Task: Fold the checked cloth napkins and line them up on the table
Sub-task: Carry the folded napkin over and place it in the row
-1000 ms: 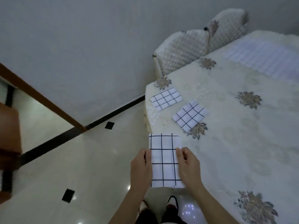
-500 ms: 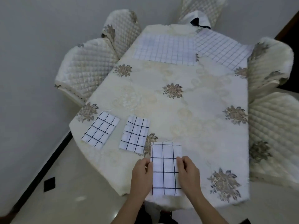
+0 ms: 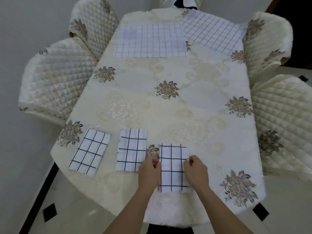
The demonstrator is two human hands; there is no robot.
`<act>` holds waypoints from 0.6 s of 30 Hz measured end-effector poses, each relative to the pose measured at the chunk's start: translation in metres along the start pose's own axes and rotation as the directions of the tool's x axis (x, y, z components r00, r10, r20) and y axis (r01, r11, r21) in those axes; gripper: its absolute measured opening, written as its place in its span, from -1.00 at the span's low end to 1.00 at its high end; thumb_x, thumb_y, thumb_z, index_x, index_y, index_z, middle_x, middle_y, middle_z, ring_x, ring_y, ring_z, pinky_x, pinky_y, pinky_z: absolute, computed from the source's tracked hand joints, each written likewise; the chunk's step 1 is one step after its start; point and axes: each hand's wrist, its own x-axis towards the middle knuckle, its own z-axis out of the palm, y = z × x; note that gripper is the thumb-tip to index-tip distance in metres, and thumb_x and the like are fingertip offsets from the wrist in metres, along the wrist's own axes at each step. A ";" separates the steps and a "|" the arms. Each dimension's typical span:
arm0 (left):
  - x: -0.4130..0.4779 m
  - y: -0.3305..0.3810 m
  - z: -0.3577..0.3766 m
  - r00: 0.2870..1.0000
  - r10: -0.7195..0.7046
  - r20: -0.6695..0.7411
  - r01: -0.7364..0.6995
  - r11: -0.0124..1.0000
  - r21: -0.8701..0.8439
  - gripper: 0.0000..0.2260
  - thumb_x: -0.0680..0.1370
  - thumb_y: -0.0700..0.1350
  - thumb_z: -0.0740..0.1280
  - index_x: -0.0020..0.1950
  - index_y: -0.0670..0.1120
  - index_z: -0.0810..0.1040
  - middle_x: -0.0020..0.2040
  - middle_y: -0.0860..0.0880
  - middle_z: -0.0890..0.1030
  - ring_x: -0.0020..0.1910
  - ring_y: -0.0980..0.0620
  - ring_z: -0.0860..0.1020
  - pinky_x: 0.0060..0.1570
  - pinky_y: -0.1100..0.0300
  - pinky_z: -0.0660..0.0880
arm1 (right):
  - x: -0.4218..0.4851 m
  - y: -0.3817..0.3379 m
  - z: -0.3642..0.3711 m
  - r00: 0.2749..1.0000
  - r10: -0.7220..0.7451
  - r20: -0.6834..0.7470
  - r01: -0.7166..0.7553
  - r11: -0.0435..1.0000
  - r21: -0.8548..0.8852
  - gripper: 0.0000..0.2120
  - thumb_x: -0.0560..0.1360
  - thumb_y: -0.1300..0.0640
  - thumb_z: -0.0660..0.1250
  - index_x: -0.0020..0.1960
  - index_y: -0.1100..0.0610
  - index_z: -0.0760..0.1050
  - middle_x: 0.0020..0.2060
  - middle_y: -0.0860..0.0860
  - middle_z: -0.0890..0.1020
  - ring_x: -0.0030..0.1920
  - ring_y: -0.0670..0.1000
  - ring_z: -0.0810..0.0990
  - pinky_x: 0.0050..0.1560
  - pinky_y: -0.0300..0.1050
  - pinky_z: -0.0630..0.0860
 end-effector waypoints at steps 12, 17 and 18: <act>0.008 -0.003 0.003 0.997 0.075 0.011 -0.076 0.993 0.090 -0.89 0.59 -0.12 0.34 0.12 -0.02 0.55 -0.05 0.07 0.59 -0.08 0.15 0.54 -0.25 0.49 0.33 | 0.006 -0.007 0.001 0.998 0.067 -0.021 -0.068 0.994 -0.083 -0.71 0.56 0.11 0.22 -0.32 0.13 0.35 -0.42 -0.01 0.49 -0.40 -0.01 0.42 -0.37 -0.11 0.32; 0.001 -0.002 -0.001 0.997 0.083 0.011 -0.083 0.995 0.063 -0.87 0.60 -0.13 0.31 0.13 0.04 0.51 -0.02 0.10 0.57 -0.06 0.18 0.53 -0.22 0.48 0.35 | 0.003 -0.004 -0.006 0.998 0.061 -0.026 -0.064 0.987 -0.150 -0.83 0.60 0.01 0.20 -0.09 0.07 0.47 -0.23 -0.05 0.58 -0.23 -0.05 0.54 -0.24 -0.10 0.44; 0.000 -0.002 -0.003 0.996 0.086 0.017 -0.087 0.994 0.068 -0.86 0.60 -0.14 0.31 0.12 0.05 0.50 -0.02 0.09 0.57 -0.06 0.18 0.54 -0.20 0.47 0.37 | 0.003 -0.002 -0.009 0.998 0.059 -0.033 -0.064 0.984 -0.165 -0.84 0.60 0.01 0.20 -0.05 0.07 0.47 -0.20 -0.04 0.58 -0.21 -0.04 0.54 -0.21 -0.09 0.47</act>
